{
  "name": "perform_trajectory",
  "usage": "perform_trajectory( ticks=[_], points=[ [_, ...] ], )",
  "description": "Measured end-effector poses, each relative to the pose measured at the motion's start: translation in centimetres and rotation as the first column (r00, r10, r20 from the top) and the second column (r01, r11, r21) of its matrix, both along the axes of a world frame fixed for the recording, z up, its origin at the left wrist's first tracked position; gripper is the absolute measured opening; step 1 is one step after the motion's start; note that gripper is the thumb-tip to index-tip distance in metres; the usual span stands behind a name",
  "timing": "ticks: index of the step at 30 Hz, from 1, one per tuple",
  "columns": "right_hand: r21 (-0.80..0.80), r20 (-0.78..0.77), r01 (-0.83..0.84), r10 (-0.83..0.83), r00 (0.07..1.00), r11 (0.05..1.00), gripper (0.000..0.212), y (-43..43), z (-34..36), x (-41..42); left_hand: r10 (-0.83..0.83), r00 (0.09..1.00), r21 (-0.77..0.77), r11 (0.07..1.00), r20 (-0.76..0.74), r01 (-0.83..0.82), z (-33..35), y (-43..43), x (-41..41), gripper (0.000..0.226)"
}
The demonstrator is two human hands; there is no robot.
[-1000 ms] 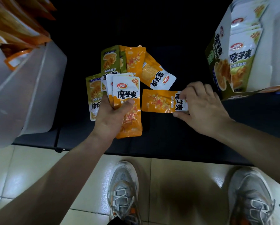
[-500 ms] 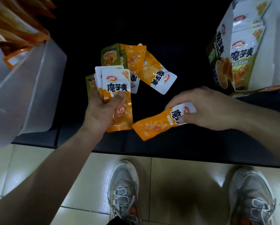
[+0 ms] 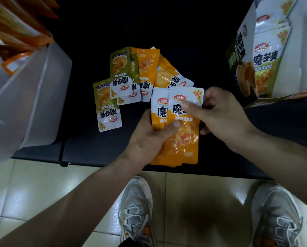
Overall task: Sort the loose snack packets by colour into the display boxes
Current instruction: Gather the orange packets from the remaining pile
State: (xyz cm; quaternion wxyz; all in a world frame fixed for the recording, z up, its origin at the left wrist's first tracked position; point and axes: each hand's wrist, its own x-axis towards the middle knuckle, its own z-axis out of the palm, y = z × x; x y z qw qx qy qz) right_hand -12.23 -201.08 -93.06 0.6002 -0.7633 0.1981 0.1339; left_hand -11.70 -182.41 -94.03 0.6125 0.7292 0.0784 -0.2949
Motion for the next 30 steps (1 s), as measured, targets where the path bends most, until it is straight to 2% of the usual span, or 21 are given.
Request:
perform_trajectory(
  ticks=[2, 4, 7, 9, 11, 15, 18, 20, 22, 23, 25, 27, 30],
  points=[
    [0.089, -0.063, -0.071, 0.077, 0.995, 0.993, 0.048, 0.4, -0.2, -1.0, 0.078, 0.997, -0.012, 0.997, 0.005, -0.078, 0.1, -0.4, -0.1, 0.063],
    [0.21, -0.073, -0.127, 0.145, 0.987, 0.969, 0.044, 0.8, -0.5, -2.0, 0.133, 0.99, -0.035, 0.99, -0.039, -0.135, 0.3, -0.7, 0.0, 0.059],
    [0.335, -0.088, -0.067, 0.102, 0.991, 0.94, 0.048, 0.8, -1.0, -2.7, 0.186, 0.956, -0.198, 0.953, -0.225, -0.232, 0.5, -0.5, 0.2, 0.044],
    [0.401, -0.114, -0.027, 0.079, 0.99, 0.916, 0.054, 0.5, -1.2, -2.8, 0.148, 0.948, -0.285, 0.931, -0.281, -0.229, 0.6, -0.2, 0.3, 0.047],
    [0.441, -0.12, -0.005, 0.065, 0.991, 0.897, 0.057, 0.0, -1.3, -2.9, 0.121, 0.962, -0.278, 0.942, -0.245, -0.189, 0.6, -0.1, 0.4, 0.054],
    [0.471, -0.11, 0.035, 0.02, 0.994, 0.882, 0.065, -0.9, -1.0, -3.1, 0.06, 0.996, -0.158, 0.985, -0.062, -0.069, 1.0, -0.6, 0.4, 0.065],
    [0.494, -0.104, 0.055, -0.004, 0.995, 0.868, 0.071, -1.6, -0.4, -3.5, 0.045, 0.999, -0.115, 0.992, 0.006, -0.044, 1.6, -1.5, -0.1, 0.068],
    [0.512, -0.108, 0.064, -0.009, 0.994, 0.857, 0.066, -2.0, 0.1, -4.1, 0.05, 0.997, -0.151, 0.987, -0.051, -0.057, 2.1, -2.2, -0.7, 0.064],
    [0.53, -0.134, 0.107, -0.041, 0.99, 0.841, 0.06, -2.6, 0.5, -4.9, 0.084, 0.975, -0.235, 0.963, -0.205, -0.132, 2.7, -2.8, -1.1, 0.055],
    [0.535, -0.148, 0.132, -0.061, 0.987, 0.835, 0.058, -2.9, 0.7, -5.3, 0.091, 0.968, -0.245, 0.958, -0.232, -0.148, 3.0, -3.1, -1.3, 0.048],
    [0.548, -0.157, 0.164, -0.092, 0.983, 0.82, 0.056, -3.6, 1.1, -6.1, 0.059, 0.994, -0.14, 0.988, -0.092, -0.072, 3.3, -3.4, -1.8, 0.044],
    [0.551, -0.143, 0.168, -0.106, 0.984, 0.817, 0.054, -4.4, 1.8, -7.0, 0.0, 0.999, -0.076, 0.997, 0.032, 0.003, 3.9, -3.9, -2.3, 0.052],
    [0.515, -0.102, 0.142, -0.105, 0.989, 0.846, 0.053, -5.4, 2.9, -8.1, -0.039, 0.998, -0.061, 0.997, 0.046, 0.042, 4.6, -4.7, -2.9, 0.062]
  ],
)
